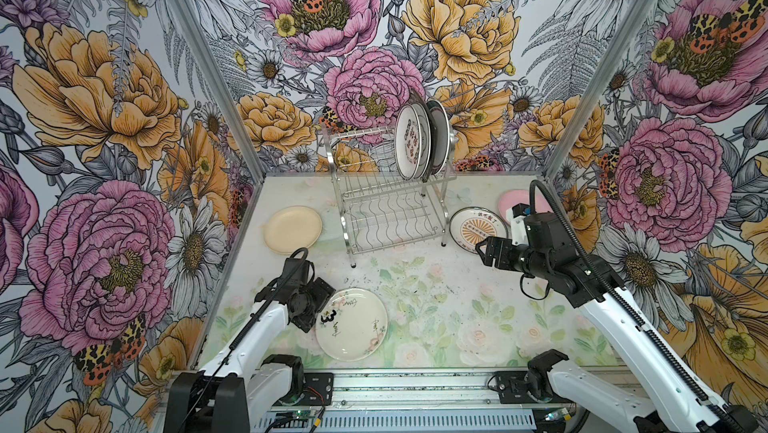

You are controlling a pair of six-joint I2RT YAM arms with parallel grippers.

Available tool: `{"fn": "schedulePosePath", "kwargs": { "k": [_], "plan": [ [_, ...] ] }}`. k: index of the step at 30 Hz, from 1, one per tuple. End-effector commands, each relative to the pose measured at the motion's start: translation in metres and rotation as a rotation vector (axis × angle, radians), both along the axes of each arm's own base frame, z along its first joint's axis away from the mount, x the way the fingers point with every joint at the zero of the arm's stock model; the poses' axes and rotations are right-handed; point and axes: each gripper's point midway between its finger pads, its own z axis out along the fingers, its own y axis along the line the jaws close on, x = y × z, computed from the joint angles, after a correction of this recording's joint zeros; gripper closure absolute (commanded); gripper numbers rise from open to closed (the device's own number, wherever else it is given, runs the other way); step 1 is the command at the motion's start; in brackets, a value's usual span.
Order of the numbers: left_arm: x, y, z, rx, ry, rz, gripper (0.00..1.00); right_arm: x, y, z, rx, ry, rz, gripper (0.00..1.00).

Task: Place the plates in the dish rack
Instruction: 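Drag the white floral plate with the left gripper toward mid-table, then tilt the floral plate up with the left gripper while right gripper approaches it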

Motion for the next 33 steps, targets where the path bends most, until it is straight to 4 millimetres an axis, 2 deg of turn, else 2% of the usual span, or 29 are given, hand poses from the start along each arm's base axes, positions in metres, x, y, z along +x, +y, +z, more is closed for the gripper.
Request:
{"fn": "schedulePosePath", "kwargs": {
  "k": [1, 6, 12, 17, 20, 27, 33],
  "plan": [
    [-0.030, -0.018, -0.015, -0.033, 0.122, 0.043, 0.10, 0.000, 0.003, 0.002, 0.015, -0.016, 0.019, 0.16],
    [-0.033, -0.050, -0.007, -0.043, 0.107, -0.031, 0.10, 0.000, 0.004, 0.000, 0.021, -0.007, 0.023, 0.15],
    [-0.022, -0.095, -0.002, -0.105, 0.058, -0.127, 0.10, -0.001, 0.005, -0.002, 0.025, 0.004, 0.025, 0.15],
    [-0.012, -0.116, 0.003, -0.124, 0.021, -0.245, 0.09, -0.001, 0.005, -0.002, 0.029, 0.006, 0.020, 0.16],
    [-0.014, -0.115, 0.006, -0.104, 0.006, -0.337, 0.10, -0.001, 0.006, -0.002, 0.036, 0.007, 0.018, 0.15],
    [-0.029, -0.094, 0.000, 0.030, 0.001, -0.536, 0.12, -0.004, 0.007, -0.001, 0.053, 0.011, 0.020, 0.16],
    [-0.035, -0.089, 0.000, 0.017, -0.063, -0.556, 0.25, -0.004, 0.009, 0.001, 0.062, 0.012, 0.031, 0.16]
  ]
}}
